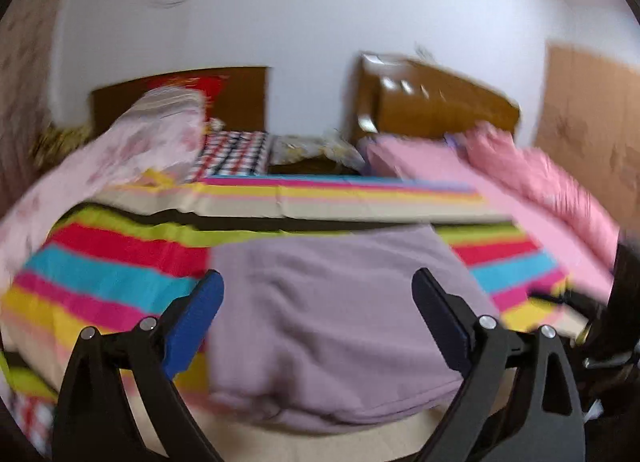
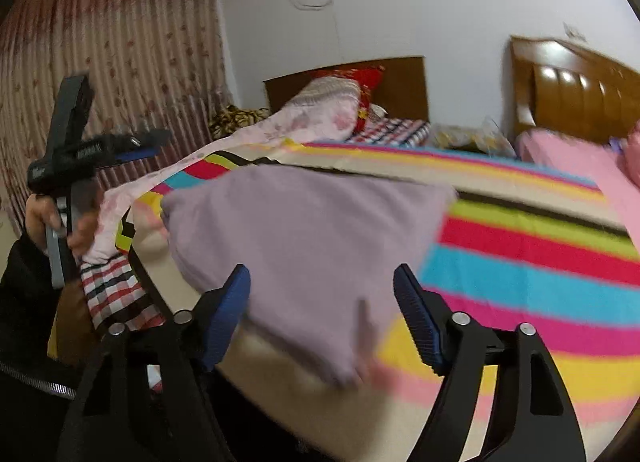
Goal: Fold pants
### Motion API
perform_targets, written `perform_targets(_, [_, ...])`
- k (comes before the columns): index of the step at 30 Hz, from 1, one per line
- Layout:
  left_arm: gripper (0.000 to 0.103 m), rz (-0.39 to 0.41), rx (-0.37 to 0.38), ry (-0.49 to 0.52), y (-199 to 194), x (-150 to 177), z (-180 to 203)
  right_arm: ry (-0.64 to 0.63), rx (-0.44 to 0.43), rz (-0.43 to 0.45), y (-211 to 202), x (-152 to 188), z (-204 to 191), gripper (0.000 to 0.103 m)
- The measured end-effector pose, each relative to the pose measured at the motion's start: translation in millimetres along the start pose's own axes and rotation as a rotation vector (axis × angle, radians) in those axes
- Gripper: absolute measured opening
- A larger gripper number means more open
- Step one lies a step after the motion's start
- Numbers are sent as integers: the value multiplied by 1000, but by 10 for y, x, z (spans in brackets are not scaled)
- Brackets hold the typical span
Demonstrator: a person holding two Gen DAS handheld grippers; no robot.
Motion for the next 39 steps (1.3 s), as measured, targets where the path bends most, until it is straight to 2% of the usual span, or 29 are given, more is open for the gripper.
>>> perform_targets(2, [86,-109,22,-2,298,206,92,-48,14,-39,170,-24,-126,70])
perform_targets(3, [80,-155,36,-18,432,272,91,-83,45,-87,293,33,-172,70])
perform_targets(4, [77,-200,18,-25,547,474,50,-105,67,-126,368,111,-192,70])
perform_targets(6, [74,-167,10,4,498,702,-56,-120,67,-203,482,354,-211,71])
perform_targets(8, [74,-165,19,12,455,762,-83,-111,42,-175,452,473,-186,72])
perform_targets(11, [74,-180,28,-15,583,720,-104,-165,56,-194,425,537,-231,74])
perform_targets(14, [74,-168,25,-11,648,741,-131,-137,39,-207,396,473,-285,78])
perform_targets(17, [74,-159,33,-18,656,778,-144,-18,-80,-116,316,185,-260,77])
perform_targets(19, [74,-160,37,-24,676,759,-155,3,-52,-72,337,-1,-228,77])
perform_targets(21, [73,-161,30,-17,673,767,-142,-12,30,-75,480,-103,-156,77])
perform_targets(23, [73,-154,5,13,660,784,-106,-16,99,-129,657,-67,-97,77])
perform_targets(25, [74,-143,-23,42,653,811,-71,-31,112,-208,848,96,-120,77])
perform_targets(27, [74,-133,-33,48,645,822,-57,-86,144,-189,835,212,-204,77])
perform_targets(30, [74,-123,-23,40,642,822,-74,-82,117,-185,736,218,-223,77])
perform_targets(33, [74,-119,-16,37,639,821,-80,-48,112,-127,638,119,-168,78])
perform_targets(34, [74,-116,-18,39,637,825,-77,-45,111,-131,650,110,-163,80])
perform_targets(36, [74,-107,-23,41,629,833,-67,-52,98,-199,781,222,-168,81])
perform_targets(39, [74,-111,-44,70,604,819,-37,-71,86,-181,744,254,-205,81])
Point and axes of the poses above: each gripper's, at about its wrist camera, not at the fingertips, and y roughly the way its jaws point, z to its right, x to its underside, the point moved 6 cm from there along y, roughly the way its jaws point, and after that the axes turned 12 degrees about -x, right-handed, at the moved point
